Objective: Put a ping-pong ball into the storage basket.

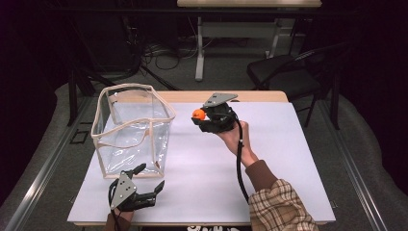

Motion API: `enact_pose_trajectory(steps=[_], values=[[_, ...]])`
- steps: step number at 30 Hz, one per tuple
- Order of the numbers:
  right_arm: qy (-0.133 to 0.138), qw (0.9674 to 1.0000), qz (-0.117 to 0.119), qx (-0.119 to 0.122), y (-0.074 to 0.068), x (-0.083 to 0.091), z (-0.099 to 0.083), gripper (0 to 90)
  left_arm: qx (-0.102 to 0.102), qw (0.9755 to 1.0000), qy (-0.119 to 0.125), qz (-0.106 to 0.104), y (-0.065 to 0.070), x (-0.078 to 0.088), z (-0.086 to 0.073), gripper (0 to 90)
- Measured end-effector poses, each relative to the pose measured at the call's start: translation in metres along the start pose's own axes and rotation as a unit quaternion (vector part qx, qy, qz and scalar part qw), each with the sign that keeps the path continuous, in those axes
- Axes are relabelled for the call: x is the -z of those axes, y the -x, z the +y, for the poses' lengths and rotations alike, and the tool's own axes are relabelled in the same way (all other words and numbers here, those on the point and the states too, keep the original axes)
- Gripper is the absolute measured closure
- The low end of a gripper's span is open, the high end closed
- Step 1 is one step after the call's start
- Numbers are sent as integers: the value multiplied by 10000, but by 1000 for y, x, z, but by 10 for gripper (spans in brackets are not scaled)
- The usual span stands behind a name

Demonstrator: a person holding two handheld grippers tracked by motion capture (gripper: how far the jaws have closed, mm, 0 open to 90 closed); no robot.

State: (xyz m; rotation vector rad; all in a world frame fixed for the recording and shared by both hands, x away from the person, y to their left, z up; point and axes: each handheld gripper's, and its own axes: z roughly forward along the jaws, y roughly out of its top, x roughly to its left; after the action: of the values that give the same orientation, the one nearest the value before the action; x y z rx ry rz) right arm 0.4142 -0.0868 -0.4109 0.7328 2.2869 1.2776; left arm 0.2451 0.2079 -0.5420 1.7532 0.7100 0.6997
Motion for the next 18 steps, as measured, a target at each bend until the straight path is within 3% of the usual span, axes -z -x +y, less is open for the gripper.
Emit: enact_pose_trajectory(steps=[18], values=[[7,10000,33,1,2,-8,11,510,16,10000,-2,1,0,0,0,158]])
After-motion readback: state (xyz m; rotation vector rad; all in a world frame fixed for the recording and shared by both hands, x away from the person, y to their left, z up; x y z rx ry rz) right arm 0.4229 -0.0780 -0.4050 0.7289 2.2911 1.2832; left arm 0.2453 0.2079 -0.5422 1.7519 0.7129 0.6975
